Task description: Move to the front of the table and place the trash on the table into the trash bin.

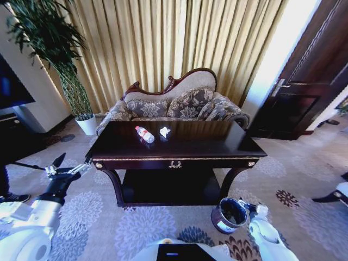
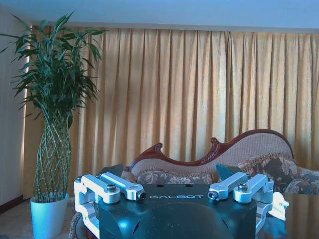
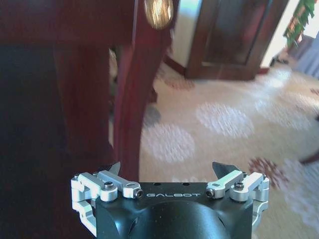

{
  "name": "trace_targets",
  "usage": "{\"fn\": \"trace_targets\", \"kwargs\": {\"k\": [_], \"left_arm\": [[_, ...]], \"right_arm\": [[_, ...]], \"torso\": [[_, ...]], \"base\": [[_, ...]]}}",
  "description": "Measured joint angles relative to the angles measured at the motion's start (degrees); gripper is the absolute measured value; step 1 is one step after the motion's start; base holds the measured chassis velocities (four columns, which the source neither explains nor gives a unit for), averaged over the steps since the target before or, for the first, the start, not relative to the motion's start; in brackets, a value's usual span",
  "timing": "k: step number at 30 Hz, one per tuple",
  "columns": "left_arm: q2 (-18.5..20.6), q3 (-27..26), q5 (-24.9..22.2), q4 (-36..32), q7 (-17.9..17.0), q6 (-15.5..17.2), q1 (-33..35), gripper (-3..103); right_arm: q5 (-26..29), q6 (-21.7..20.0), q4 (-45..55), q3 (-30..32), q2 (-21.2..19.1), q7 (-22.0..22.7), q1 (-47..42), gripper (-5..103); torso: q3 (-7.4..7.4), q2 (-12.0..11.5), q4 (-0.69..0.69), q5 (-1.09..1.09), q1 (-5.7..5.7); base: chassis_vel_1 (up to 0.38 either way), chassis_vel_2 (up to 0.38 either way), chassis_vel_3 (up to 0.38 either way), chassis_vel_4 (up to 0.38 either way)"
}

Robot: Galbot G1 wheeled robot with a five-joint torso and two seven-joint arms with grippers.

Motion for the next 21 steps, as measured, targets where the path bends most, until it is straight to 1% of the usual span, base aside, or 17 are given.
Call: {"fn": "trace_targets", "kwargs": {"k": [1,4,5,7,8,10,11,12,14,15,16,17,20,21], "left_arm": [[0.00,0.01,0.00,0.00,0.00,0.00,0.00,100],[0.08,0.03,0.00,0.00,0.00,0.00,-0.04,100],[0.08,0.03,0.00,0.00,0.00,0.00,-0.04,100],[0.13,0.07,0.01,0.00,0.00,0.00,-0.05,100],[0.13,0.07,0.01,0.00,0.00,0.00,-0.05,100],[0.16,0.12,0.01,0.00,0.00,0.00,-0.08,100],[0.18,0.17,0.02,0.00,0.00,0.00,-0.11,100],[0.18,0.17,0.02,0.00,0.00,0.00,-0.11,100],[0.18,0.20,0.03,0.00,0.00,0.00,-0.12,100],[0.13,0.17,0.04,0.00,-0.01,-0.02,-0.07,100],[0.13,0.17,0.04,0.00,-0.01,-0.02,-0.07,100],[0.07,0.09,0.04,0.00,-0.01,-0.07,-0.04,100],[-0.24,-0.25,0.05,0.00,-0.03,-0.20,-0.02,100],[-0.24,-0.25,0.05,0.00,-0.03,-0.20,-0.02,100]], "right_arm": [[0.01,-0.26,1.26,0.51,-0.02,-0.44,-0.37,100],[1.36,-0.73,9.13,3.03,0.05,-2.96,-3.26,100],[1.36,-0.73,9.13,3.03,0.05,-2.96,-3.26,100],[3.33,-0.86,16.55,4.63,0.33,-3.95,-6.00,100],[3.33,-0.86,16.55,4.63,0.33,-3.95,-6.00,100],[4.21,-1.07,22.60,5.40,0.73,-4.39,-7.75,100],[4.51,-1.24,27.51,5.60,1.22,-4.57,-9.12,100],[4.51,-1.24,27.51,5.60,1.22,-4.57,-9.12,100],[4.58,-1.56,32.43,5.53,1.81,-4.63,-10.24,100],[4.50,-2.25,37.61,5.01,2.51,-4.63,-11.11,100],[4.50,-2.25,37.61,5.01,2.51,-4.63,-11.11,100],[4.28,-2.57,39.86,4.60,2.80,-4.64,-11.35,100],[3.35,-5.35,49.81,2.68,3.66,-4.62,-11.60,100],[3.35,-5.35,49.81,2.68,3.66,-4.62,-11.60,100]], "torso": [[0.00,0.00,0.00,0.00,0.00],[0.00,0.00,-0.02,-0.01,0.00],[0.00,0.00,-0.02,-0.01,0.00],[0.00,0.00,-0.01,-0.01,0.00],[0.00,0.00,-0.01,-0.01,0.00],[0.00,0.00,-0.01,-0.01,0.00],[0.00,0.00,-0.01,-0.02,0.00],[0.00,0.00,-0.01,-0.02,0.00],[0.00,0.00,-0.01,-0.01,0.00],[0.00,0.00,-0.01,-0.03,0.00],[0.00,0.00,-0.01,-0.03,0.00],[0.00,0.00,-0.01,-0.01,0.00],[0.00,0.00,0.00,-0.02,0.00],[0.00,0.00,0.00,-0.02,0.00]], "base": [[0.000,0.000,0.000,0.000],[0.000,0.000,0.000,0.000],[0.000,0.000,0.000,0.000],[0.000,0.000,0.000,0.000],[0.000,0.000,0.000,0.000],[0.000,0.000,0.000,0.000],[0.000,0.000,0.000,0.000],[0.000,0.000,0.000,0.000],[0.000,0.000,0.000,0.000],[0.000,0.000,0.000,0.000],[0.000,0.000,0.000,0.000],[0.000,0.000,0.000,0.000],[0.000,0.000,0.000,0.000],[0.000,0.000,0.000,0.000]]}}
